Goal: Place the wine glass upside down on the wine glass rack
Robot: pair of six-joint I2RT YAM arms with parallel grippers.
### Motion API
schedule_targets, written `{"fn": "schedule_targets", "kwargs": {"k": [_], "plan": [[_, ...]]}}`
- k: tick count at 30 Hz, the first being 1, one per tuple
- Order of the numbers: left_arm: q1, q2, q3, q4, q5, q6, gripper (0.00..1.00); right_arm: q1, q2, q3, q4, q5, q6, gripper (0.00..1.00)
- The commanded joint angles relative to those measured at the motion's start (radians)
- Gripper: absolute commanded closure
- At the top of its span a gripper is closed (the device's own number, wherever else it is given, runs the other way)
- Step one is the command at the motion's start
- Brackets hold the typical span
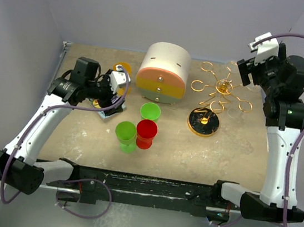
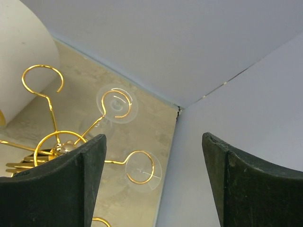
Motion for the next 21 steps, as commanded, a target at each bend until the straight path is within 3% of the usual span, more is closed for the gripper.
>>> {"fn": "schedule_targets", "kwargs": {"k": [1,9,21], "plan": [[-0.032,0.018,-0.021,-0.105,0.068,0.148,0.11,-0.003,-0.025,-0.021,0.0,-0.06,0.055,0.16],[-0.136,0.057,-0.064,-0.115,0.037,0.173,0.17,-0.003,-0.035,-0.053,0.005,-0.088,0.052,0.16],[-0.214,0.142,-0.056,-0.084,-0.046,0.182,0.45,-0.003,-0.043,-0.077,0.007,-0.08,0.042,0.16]]}}
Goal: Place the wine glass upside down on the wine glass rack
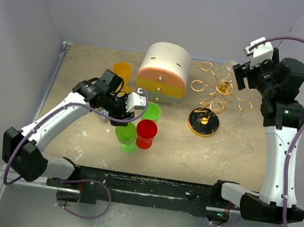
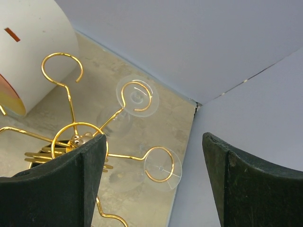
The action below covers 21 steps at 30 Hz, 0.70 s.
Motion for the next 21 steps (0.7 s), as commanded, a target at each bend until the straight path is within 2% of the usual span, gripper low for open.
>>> {"fn": "schedule_targets", "kwargs": {"k": [1,7,9,16,21], "plan": [[-0.028,0.008,0.008,0.014,-0.005,0.02,0.46,-0.002,-0.017,-0.008,0.015,-0.014,0.009,0.16],[-0.044,0.034,0.002,-0.014,-0.017,0.028,0.56,-0.002,-0.014,-0.025,0.022,-0.015,0.001,0.17],[-0.047,0.038,0.006,-0.029,-0.031,0.029,0.63,-0.002,-0.015,-0.027,0.022,-0.008,0.0,0.17],[-0.047,-0.001,0.029,-0.119,-0.095,0.074,1.0,-0.002,-0.021,-0.02,0.02,0.002,-0.001,0.18],[-0.047,-0.061,0.063,-0.212,-0.171,0.109,1.0,-0.002,-0.021,-0.012,0.009,0.01,0.0,0.17]]}}
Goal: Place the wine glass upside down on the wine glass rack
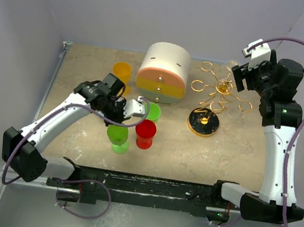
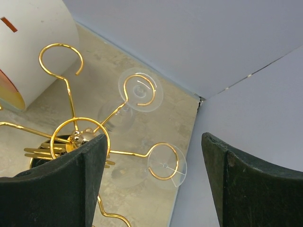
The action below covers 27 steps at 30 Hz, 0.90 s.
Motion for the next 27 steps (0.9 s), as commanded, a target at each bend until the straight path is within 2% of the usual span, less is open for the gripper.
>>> {"fn": "schedule_targets", "kwargs": {"k": [1,8,14,21,24,27], "plan": [[-0.006,-0.093,0.063,-0.112,-0.077,0.059,1.0,-0.002,-0.021,0.02,0.008,0.003,-0.001,0.17],[-0.006,-0.185,0.107,-0.174,-0.133,0.065,1.0,-0.002,-0.002,0.052,-0.02,0.003,-0.003,0.17],[-0.006,-0.234,0.197,-0.194,-0.107,0.055,1.0,-0.002,0.03,0.114,-0.044,0.0,0.039,0.16],[0.006,-0.248,0.389,-0.183,-0.012,-0.027,1.0,-0.002,0.023,0.154,-0.05,-0.151,0.084,0.13],[0.054,-0.253,0.456,-0.122,0.029,-0.095,1.0,-0.002,0.008,0.145,-0.029,-0.24,0.126,0.16],[0.093,-0.246,0.515,-0.059,0.006,-0.175,1.0,-0.002,-0.007,0.14,0.01,-0.296,0.183,0.19]]}}
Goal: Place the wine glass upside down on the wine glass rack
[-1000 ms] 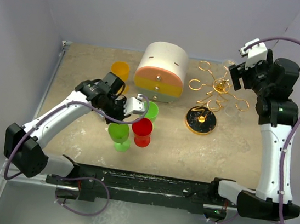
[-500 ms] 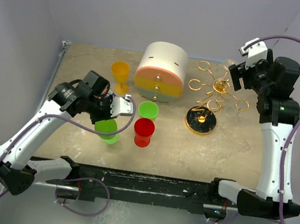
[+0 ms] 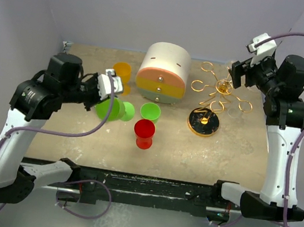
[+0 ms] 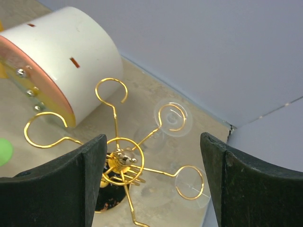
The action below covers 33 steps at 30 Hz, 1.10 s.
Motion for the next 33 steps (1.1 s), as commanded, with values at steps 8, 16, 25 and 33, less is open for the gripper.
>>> {"fn": "schedule_targets", "kwargs": {"k": [8,16,25,33], "plan": [[0.057,0.038,0.176,0.341,-0.044,-0.206,1.0,0.036,0.011,0.017,0.154,-0.278,0.251,0.23],[0.057,0.167,0.304,0.529,-0.014,-0.351,1.0,0.182,0.082,0.021,0.279,-0.307,0.369,0.25],[0.057,0.301,0.414,0.61,0.066,-0.486,1.0,0.246,0.121,-0.112,0.514,-0.416,0.622,0.27],[0.056,0.332,0.401,0.667,0.118,-0.558,1.0,0.282,0.15,-0.171,0.612,-0.335,0.703,0.31]]}}
